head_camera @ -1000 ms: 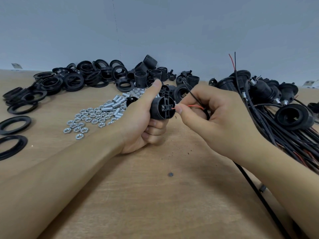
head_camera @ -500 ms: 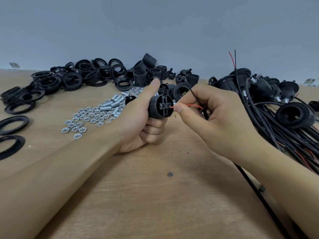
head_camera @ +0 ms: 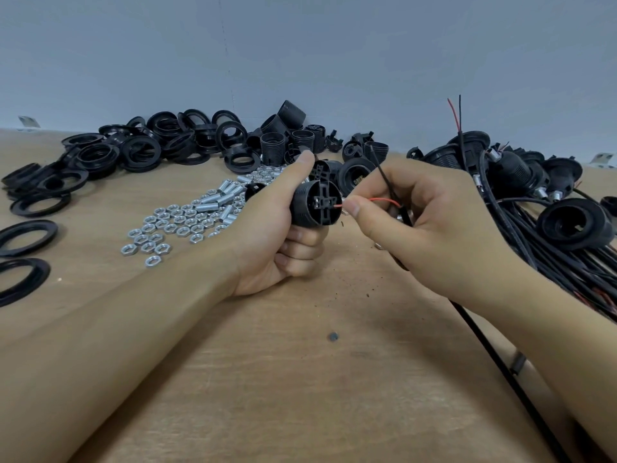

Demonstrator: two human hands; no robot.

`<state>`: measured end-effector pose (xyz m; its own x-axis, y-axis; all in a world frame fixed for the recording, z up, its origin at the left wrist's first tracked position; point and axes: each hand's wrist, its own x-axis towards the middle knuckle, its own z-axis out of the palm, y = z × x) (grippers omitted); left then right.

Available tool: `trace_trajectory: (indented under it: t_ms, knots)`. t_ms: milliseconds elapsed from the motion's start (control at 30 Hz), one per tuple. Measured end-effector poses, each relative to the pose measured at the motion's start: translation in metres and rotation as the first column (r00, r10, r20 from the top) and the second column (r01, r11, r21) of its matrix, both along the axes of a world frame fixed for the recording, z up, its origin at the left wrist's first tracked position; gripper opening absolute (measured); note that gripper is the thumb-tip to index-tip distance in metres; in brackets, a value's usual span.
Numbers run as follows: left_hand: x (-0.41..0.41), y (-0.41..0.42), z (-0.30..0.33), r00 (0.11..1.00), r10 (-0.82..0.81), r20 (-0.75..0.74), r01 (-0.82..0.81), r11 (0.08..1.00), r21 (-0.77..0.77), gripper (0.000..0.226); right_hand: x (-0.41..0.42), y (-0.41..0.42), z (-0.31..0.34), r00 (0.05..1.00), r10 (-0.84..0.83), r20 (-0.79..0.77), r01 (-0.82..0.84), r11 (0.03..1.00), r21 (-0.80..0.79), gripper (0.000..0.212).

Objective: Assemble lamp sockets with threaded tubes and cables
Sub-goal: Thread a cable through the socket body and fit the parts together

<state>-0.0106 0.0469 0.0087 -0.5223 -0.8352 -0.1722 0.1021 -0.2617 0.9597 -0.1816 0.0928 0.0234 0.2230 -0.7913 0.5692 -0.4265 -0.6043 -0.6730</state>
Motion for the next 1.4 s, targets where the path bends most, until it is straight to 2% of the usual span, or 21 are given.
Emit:
trace_trajectory:
  t_ms: [167,633,800,1000,1400]
  knots:
    - [-0.0003,-0.0003,-0.0001,1.0,-0.006,-0.008,0.006,1.0,-0.001,0.056,0.0039,0.0038,0.0008,0.998,0.03,0.052,-0.028,0.998,-0.054,0.014]
    - [-0.0032,-0.0006,-0.0019,1.0,0.019,0.003,-0.019,0.999,-0.029,0.063,0.0084,0.0025,-0.0037,1.0,0.008,-0.001,-0.008,0.998,-0.055,0.014]
    - [-0.0041,0.0007,-0.0015,0.999,0.044,0.019,-0.043,0.998,-0.043,0.064,0.0085,0.0023,-0.0064,0.996,-0.036,-0.087,0.029,0.996,-0.081,0.016]
    - [-0.0061,0.0024,-0.0009,0.996,0.063,0.056,-0.06,0.997,-0.047,0.063,0.0084,0.0023,-0.0072,0.998,-0.019,-0.056,0.016,0.998,-0.059,0.016]
    - [-0.0079,0.0034,-0.0013,0.992,0.107,0.067,-0.103,0.992,-0.067,0.064,0.0102,0.003,-0.0072,0.995,-0.025,-0.1,0.019,0.998,-0.062,0.018]
